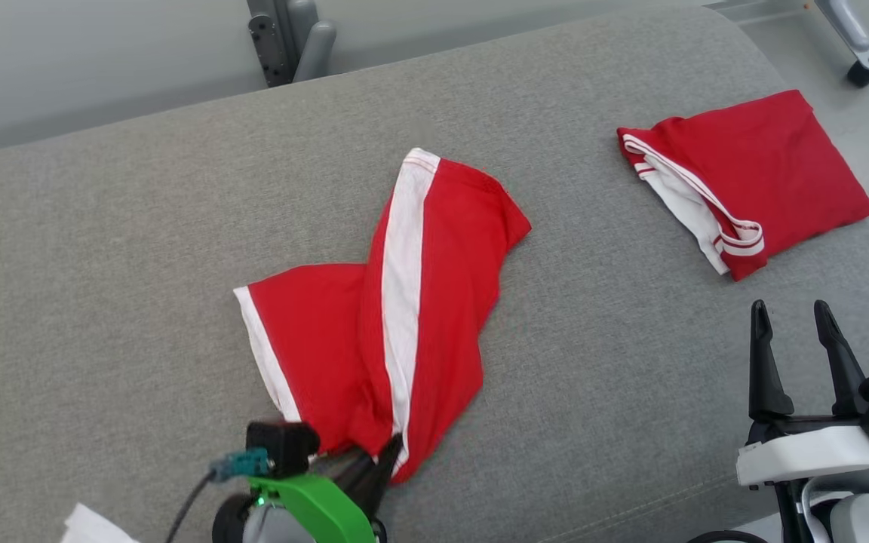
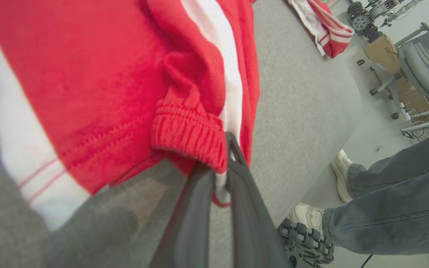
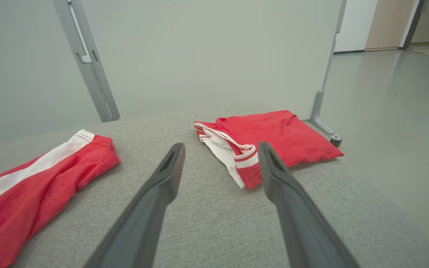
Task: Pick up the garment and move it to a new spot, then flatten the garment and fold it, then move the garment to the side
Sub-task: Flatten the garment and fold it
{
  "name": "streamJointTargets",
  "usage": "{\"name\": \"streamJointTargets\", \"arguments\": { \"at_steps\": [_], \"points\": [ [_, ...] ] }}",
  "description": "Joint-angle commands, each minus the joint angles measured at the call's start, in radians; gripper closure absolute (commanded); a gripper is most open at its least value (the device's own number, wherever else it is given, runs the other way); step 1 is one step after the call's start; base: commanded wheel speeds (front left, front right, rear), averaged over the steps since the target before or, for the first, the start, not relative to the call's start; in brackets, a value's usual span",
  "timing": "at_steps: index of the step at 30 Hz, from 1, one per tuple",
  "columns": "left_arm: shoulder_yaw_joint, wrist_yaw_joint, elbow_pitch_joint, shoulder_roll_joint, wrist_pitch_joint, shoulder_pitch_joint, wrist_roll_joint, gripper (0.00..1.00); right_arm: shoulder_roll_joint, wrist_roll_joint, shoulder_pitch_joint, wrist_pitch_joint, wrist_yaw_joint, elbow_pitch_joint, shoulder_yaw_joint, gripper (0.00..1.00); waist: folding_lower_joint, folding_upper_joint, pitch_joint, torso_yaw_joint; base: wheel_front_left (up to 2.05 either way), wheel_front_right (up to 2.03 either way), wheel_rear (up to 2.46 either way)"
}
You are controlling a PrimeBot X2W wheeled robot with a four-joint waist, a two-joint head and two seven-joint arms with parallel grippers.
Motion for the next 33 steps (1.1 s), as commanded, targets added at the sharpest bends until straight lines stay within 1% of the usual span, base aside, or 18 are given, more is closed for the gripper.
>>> {"name": "streamJointTargets", "arguments": {
  "at_steps": [1,5,7,12,13,15,16,19,24,26,28,30,33],
  "points": [
    [-0.007,-0.002,0.022,-0.015,-0.019,0.04,-0.015,1.0,-0.002,-0.014,0.007,-0.003,-0.002,-0.001,0.001,0.0,0.0,0.0,0.002,0.03,0.0,0.0,0.0],
    [0.009,0.013,0.122,-0.018,-0.077,0.086,-0.016,1.0,-0.002,-0.027,-0.005,-0.003,-0.002,-0.006,-0.004,0.0,0.0,0.0,0.001,0.068,0.0,0.0,0.0],
    [0.024,0.01,0.167,-0.019,-0.096,0.084,-0.026,1.0,-0.002,-0.037,-0.008,-0.003,-0.002,-0.009,-0.003,0.0,0.0,0.0,0.002,0.09,0.0,0.0,0.0],
    [0.086,0.006,0.23,0.028,-0.143,0.011,-0.018,1.0,-0.002,-0.055,-0.02,-0.003,-0.002,-0.012,0.001,0.0,0.0,0.0,0.004,0.131,0.0,0.0,0.0],
    [0.103,0.002,0.24,0.044,-0.16,-0.031,-0.008,1.0,-0.002,-0.06,-0.023,-0.003,-0.002,-0.012,0.004,0.0,0.0,0.0,0.006,0.145,0.0,0.0,0.0],
    [0.117,-0.005,0.252,0.057,-0.173,-0.077,0.003,1.0,-0.002,-0.061,-0.025,-0.003,-0.002,-0.009,0.006,0.0,0.0,0.0,0.008,0.156,0.0,0.0,0.0],
    [0.117,-0.005,0.252,0.057,-0.173,-0.077,0.003,1.0,-0.002,-0.061,-0.025,-0.003,-0.002,-0.009,0.006,0.0,0.0,0.0,0.008,0.156,0.0,0.0,0.0],
    [0.118,-0.017,0.274,0.068,-0.185,-0.145,0.027,1.0,-0.002,-0.06,-0.031,-0.003,-0.002,-0.004,0.011,0.0,0.0,0.0,0.009,0.166,0.0,0.0,0.0],
    [0.104,-0.039,0.306,0.052,-0.214,-0.223,0.048,1.0,-0.002,-0.056,-0.038,-0.003,-0.002,0.001,0.017,0.0,0.0,0.0,0.011,0.169,0.0,0.0,0.0],
    [0.096,-0.042,0.33,0.054,-0.231,-0.24,0.066,1.0,-0.002,-0.053,-0.037,-0.003,-0.002,0.002,0.018,0.0,0.0,0.0,0.011,0.168,0.0,0.0,0.0],
    [0.097,-0.032,0.36,0.053,-0.249,-0.251,0.077,1.0,-0.002,-0.051,-0.035,-0.003,-0.002,0.002,0.018,0.0,0.0,0.0,0.011,0.167,0.0,0.0,0.0],
    [0.095,-0.028,0.387,0.051,-0.245,-0.246,0.072,1.0,-0.002,-0.051,-0.03,-0.003,-0.002,0.002,0.017,0.0,0.0,0.0,0.009,0.165,0.0,0.0,0.0],
    [0.087,-0.038,0.405,0.052,-0.205,-0.216,0.047,1.0,-0.002,-0.052,-0.02,-0.003,-0.002,0.0,0.01,0.0,0.0,0.0,0.004,0.166,0.0,0.0,0.0]
  ]
}}
